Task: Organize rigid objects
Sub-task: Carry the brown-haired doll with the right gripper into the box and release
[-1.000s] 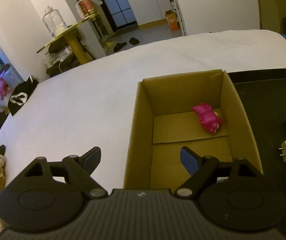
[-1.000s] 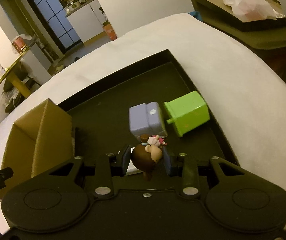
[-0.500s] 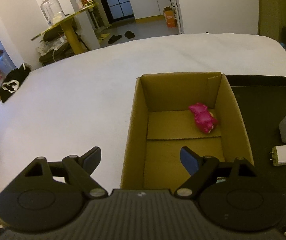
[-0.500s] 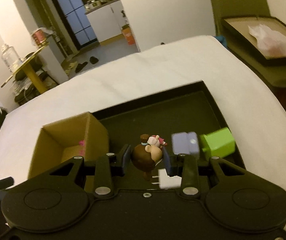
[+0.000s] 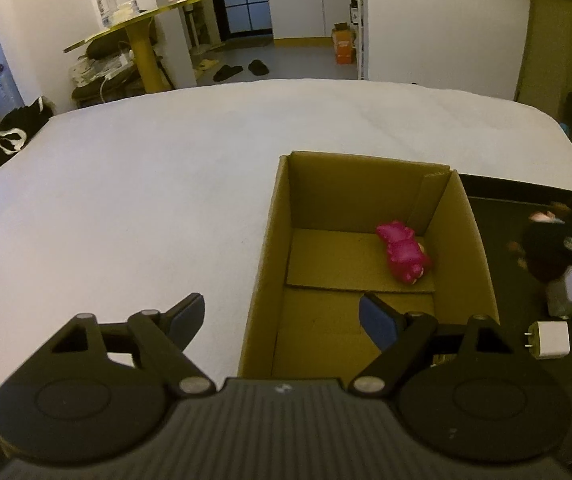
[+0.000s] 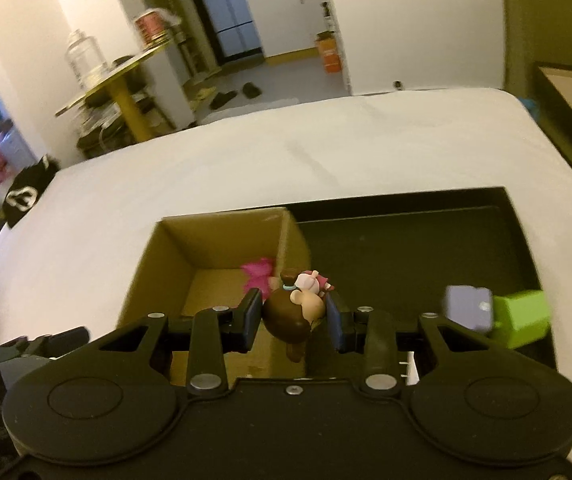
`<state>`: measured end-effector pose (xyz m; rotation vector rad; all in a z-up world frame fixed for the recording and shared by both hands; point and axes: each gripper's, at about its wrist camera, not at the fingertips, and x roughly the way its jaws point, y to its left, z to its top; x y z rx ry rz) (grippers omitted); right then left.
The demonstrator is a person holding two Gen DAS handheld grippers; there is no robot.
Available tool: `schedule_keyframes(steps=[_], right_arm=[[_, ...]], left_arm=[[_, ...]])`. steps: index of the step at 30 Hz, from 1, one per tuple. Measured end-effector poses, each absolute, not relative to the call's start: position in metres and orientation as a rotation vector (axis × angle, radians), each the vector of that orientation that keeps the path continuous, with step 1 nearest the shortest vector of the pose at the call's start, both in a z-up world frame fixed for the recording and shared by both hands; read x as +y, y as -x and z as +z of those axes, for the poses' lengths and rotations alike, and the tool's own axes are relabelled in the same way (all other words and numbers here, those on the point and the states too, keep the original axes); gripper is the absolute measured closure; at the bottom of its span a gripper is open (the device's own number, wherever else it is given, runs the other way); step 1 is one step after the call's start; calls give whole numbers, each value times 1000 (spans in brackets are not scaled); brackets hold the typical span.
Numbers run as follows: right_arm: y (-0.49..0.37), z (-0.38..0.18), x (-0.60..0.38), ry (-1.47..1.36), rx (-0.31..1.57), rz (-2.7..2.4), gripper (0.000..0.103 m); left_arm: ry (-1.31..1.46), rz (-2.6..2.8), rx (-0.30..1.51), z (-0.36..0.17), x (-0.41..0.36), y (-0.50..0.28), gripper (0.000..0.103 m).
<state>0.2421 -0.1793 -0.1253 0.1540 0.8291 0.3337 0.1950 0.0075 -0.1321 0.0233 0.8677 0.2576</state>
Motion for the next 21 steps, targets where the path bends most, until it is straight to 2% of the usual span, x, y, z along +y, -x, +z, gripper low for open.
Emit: schedule_keyframes(steps=[2,3,7,9,14,19,21], right_arm=[[-246,-124,-168,-141,829,359,69],[-248,-123,-164,-144,831,373,69],[-265,-122,-149,-162,863,415,69],[-270,-122,-139,-141,867,427,69],[-277,-124,-124,-139,903,433,68],[-281,-125,-110,-131,928,458,68],[-284,-125,-101,-155,927,478,68]], left_arm=[[-13,251,873,-134,10,-196,22],[-6,243,876,-134,12,-196,27],[16,219,909,-142,18,-200,51],[38,213,919,-144,22,-202,60],[66,213,920,-144,30,-203,70],[86,227,933,-147,42,-211,94],[84,200,935,-147,44,-216,94]])
